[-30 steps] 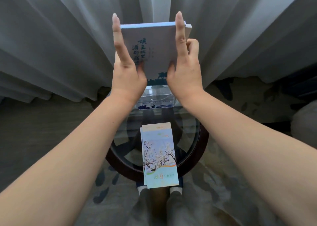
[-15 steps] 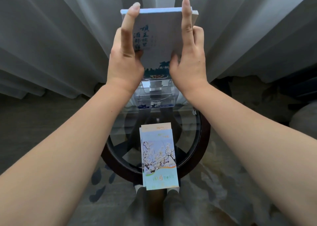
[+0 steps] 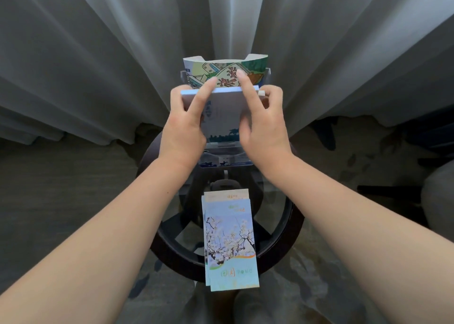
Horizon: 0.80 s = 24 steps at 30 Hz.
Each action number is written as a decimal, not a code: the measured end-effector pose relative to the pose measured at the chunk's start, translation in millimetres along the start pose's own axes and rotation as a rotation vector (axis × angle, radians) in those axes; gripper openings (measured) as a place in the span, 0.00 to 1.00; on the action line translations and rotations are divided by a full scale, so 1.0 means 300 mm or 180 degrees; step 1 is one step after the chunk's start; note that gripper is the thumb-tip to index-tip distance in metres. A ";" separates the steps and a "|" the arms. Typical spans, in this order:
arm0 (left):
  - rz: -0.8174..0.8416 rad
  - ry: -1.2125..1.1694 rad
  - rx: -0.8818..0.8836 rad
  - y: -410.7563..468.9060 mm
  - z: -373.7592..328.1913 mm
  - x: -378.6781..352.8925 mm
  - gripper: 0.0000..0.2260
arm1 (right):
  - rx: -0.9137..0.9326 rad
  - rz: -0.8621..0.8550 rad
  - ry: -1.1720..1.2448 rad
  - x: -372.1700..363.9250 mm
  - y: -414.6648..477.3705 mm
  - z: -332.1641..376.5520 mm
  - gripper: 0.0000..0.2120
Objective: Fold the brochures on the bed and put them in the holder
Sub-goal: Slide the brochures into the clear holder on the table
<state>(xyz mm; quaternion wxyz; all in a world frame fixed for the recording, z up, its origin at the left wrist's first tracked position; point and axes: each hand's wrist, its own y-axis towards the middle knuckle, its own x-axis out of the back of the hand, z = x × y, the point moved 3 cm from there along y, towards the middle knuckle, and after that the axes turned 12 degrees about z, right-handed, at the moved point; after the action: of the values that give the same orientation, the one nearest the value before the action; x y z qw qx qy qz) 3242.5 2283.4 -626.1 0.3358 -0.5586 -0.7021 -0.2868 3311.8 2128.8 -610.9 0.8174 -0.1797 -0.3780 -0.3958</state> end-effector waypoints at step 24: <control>0.1533 0.1148 0.1116 -0.482 0.099 -0.356 0.38 | -0.0698 0.1763 -0.1232 -0.348 -0.403 -0.173 0.42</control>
<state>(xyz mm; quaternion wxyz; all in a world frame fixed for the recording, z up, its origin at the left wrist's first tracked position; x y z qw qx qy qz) 3112.7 2212.6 -732.9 0.6034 -0.5824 -0.5181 -0.1684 3200.1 2076.2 -724.8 0.7827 -0.4338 -0.4181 -0.1560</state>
